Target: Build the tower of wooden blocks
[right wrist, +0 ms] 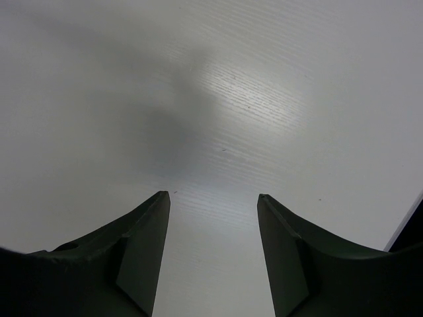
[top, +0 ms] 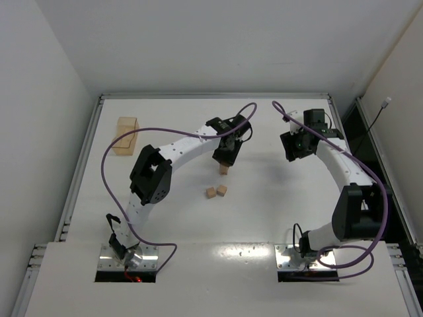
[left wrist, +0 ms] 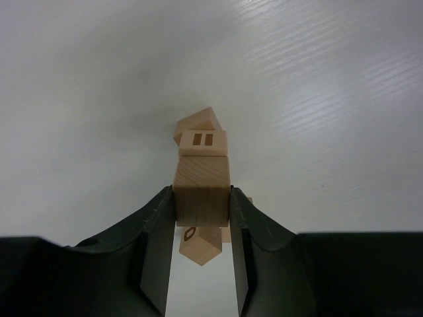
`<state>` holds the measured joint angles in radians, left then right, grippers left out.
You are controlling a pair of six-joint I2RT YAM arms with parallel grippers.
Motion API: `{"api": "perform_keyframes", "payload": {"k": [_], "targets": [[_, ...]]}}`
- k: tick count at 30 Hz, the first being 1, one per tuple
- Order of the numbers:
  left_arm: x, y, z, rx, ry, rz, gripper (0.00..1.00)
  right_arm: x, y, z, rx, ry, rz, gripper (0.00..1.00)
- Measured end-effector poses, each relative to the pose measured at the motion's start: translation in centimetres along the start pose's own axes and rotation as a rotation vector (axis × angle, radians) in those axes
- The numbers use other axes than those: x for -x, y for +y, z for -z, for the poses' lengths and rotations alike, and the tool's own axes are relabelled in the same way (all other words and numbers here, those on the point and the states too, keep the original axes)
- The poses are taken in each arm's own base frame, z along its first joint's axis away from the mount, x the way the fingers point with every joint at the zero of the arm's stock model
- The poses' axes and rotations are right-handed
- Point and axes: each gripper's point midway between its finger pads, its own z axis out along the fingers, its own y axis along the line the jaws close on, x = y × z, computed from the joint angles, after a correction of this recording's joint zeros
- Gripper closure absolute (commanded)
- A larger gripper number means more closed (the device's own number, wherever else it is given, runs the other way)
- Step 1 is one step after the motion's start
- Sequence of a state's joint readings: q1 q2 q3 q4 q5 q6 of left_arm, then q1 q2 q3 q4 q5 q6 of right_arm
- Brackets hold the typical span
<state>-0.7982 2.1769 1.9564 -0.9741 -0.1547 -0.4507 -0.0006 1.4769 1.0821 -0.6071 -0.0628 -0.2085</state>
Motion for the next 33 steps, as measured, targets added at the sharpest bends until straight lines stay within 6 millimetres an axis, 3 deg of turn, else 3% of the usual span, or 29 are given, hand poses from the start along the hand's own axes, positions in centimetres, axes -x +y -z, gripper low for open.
{"api": "perform_keyframes", "payload": {"k": [4,8,15,17,20,27,28,33], "targets": [[0.05,-0.01,-0.02,0.0,-0.001,-0.001,0.88,0.08,-0.03,-0.09,0.001,0.001,0.0,0.49],[0.17,0.08,-0.01,0.006,-0.006,-0.001,0.96,0.11,-0.04,-0.08,0.0,0.0,0.0,0.49],[0.3,0.42,-0.05,0.025,-0.013,-0.001,0.98,0.14,-0.05,-0.06,0.0,0.0,0.0,0.49],[0.32,0.46,-0.06,0.028,-0.014,-0.001,0.87,0.13,-0.05,-0.07,0.0,0.0,0.0,0.49],[0.3,0.46,-0.09,0.028,-0.013,-0.001,0.79,0.06,-0.03,-0.19,0.002,0.004,-0.001,0.49],[0.28,0.43,-0.1,0.025,-0.012,-0.002,0.69,0.03,-0.02,-0.25,0.003,0.006,-0.001,0.49],[0.27,0.42,-0.1,0.024,-0.011,-0.005,0.65,0.03,-0.02,-0.25,0.003,0.006,-0.001,0.49],[0.32,0.48,-0.15,0.021,-0.011,-0.038,0.21,0.03,-0.01,-0.26,0.003,0.006,-0.001,0.49]]}}
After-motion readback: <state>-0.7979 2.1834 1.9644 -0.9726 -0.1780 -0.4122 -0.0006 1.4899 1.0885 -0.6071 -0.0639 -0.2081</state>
